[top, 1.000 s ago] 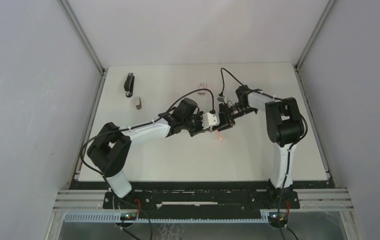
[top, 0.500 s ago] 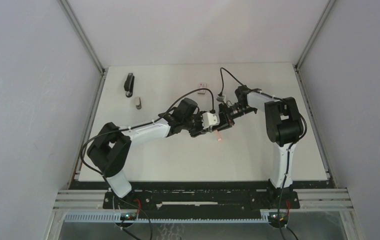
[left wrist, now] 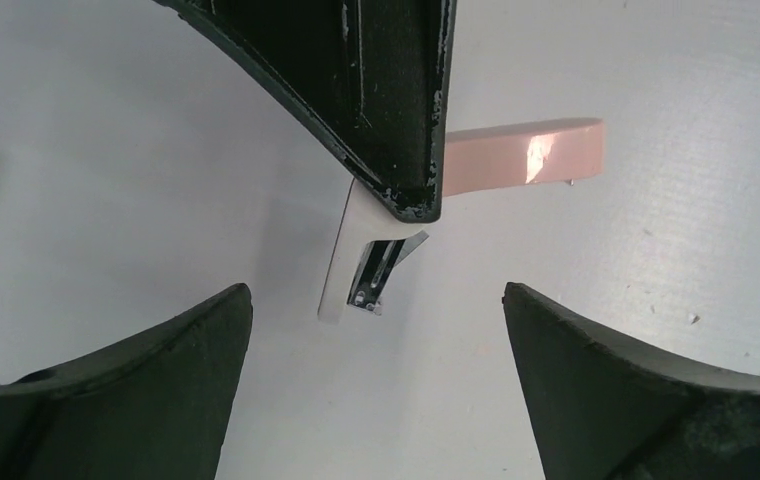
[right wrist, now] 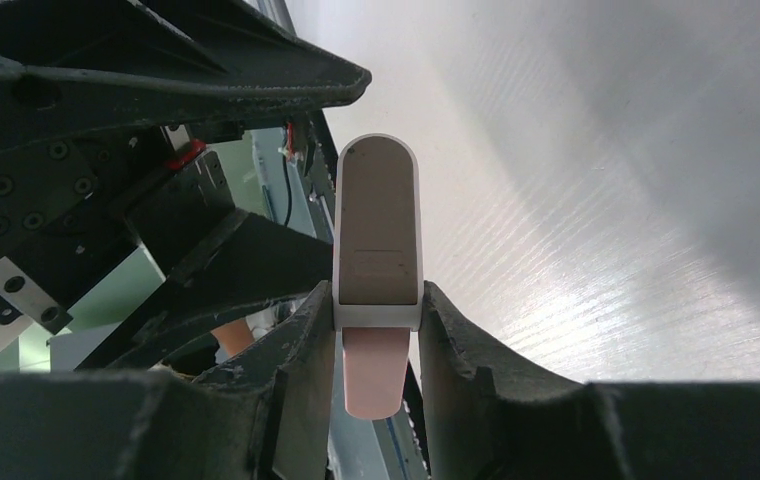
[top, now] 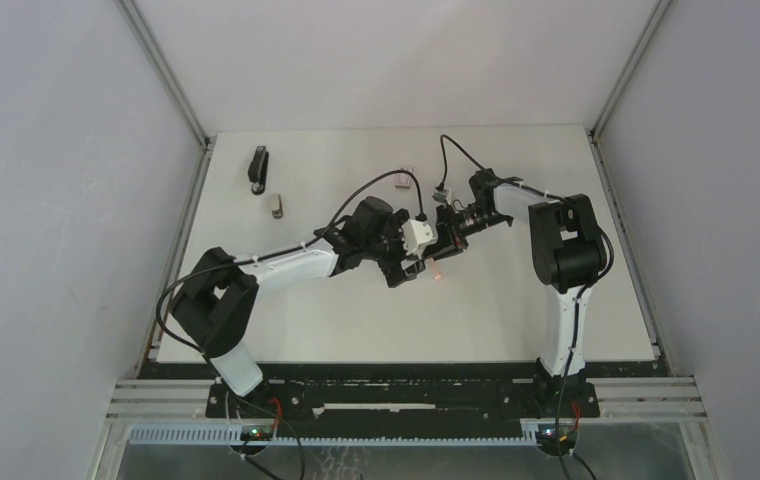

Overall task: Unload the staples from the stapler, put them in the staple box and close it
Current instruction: Unload the staple at the center of the board.

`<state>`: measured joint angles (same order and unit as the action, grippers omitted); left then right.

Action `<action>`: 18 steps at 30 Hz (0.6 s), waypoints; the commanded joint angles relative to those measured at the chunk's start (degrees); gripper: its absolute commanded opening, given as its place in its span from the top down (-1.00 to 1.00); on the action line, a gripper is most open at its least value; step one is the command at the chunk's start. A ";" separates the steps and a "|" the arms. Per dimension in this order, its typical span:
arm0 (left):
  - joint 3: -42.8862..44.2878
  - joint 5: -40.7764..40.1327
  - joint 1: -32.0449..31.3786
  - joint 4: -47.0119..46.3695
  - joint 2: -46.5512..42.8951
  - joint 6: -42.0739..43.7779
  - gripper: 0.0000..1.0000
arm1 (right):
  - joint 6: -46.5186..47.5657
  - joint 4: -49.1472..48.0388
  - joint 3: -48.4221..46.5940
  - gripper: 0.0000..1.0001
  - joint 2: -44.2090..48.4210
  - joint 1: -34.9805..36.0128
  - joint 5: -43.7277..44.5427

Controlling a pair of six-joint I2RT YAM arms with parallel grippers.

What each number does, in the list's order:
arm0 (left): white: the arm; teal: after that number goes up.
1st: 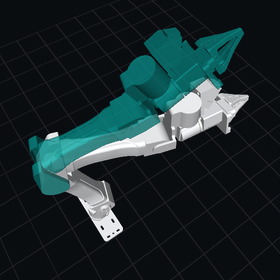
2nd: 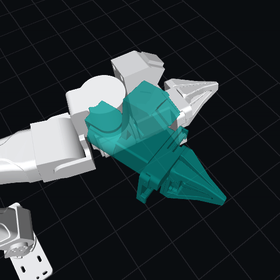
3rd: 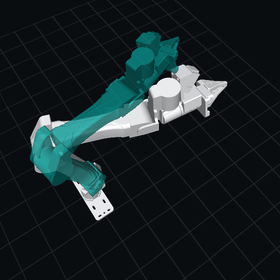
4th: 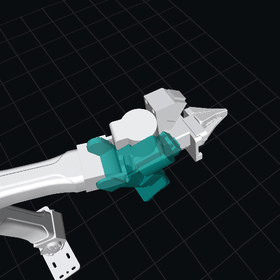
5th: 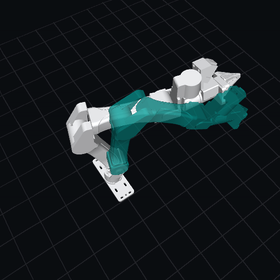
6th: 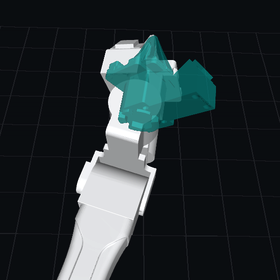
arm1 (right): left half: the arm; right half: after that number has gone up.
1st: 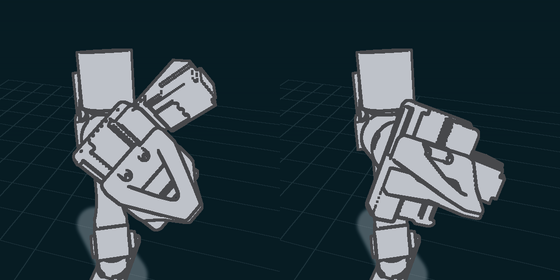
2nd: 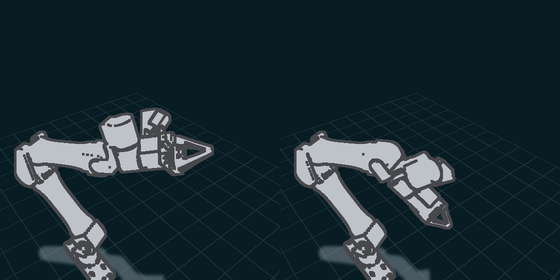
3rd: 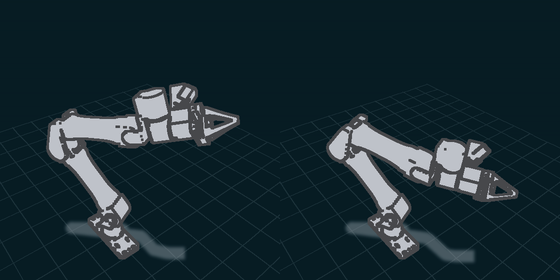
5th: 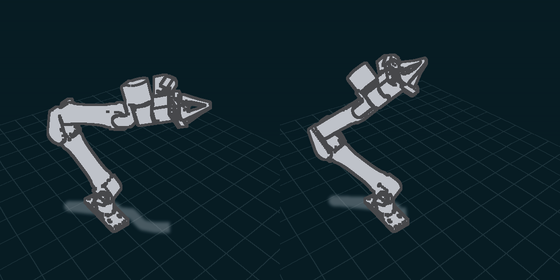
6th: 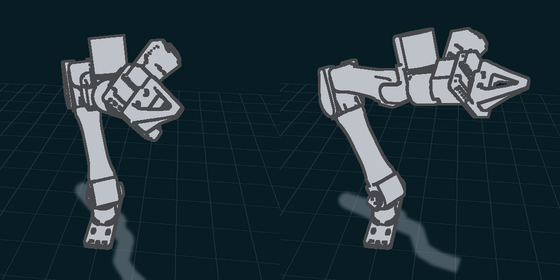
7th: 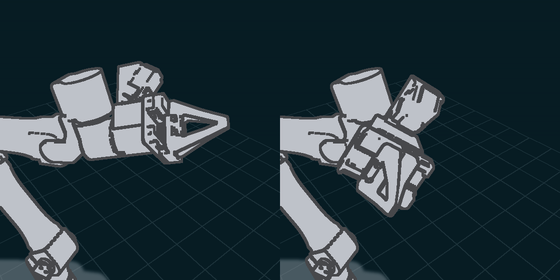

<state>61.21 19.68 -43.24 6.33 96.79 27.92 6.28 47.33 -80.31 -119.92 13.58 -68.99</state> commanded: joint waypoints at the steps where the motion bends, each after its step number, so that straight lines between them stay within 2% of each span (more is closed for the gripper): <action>1: 1.15 -1.68 -0.63 -3.02 -1.86 -7.78 -0.99 | -3.10 -3.48 -0.29 0.51 3.42 0.32 -0.07; 5: 2.77 -3.57 -1.41 -3.03 -0.90 -11.06 -0.99 | -4.12 -4.42 0.05 0.51 3.39 0.30 0.22; 10: 4.54 -9.72 -2.37 -2.41 0.96 -12.98 -0.99 | -4.49 -4.70 0.01 0.51 3.64 0.39 0.10; 18: 6.90 -12.83 -2.38 -2.09 2.90 -17.35 -0.99 | -4.49 -4.79 0.00 0.51 3.91 0.48 0.19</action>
<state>63.37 9.54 -45.43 5.15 99.31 14.44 2.31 43.59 -80.29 -119.81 13.61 -67.96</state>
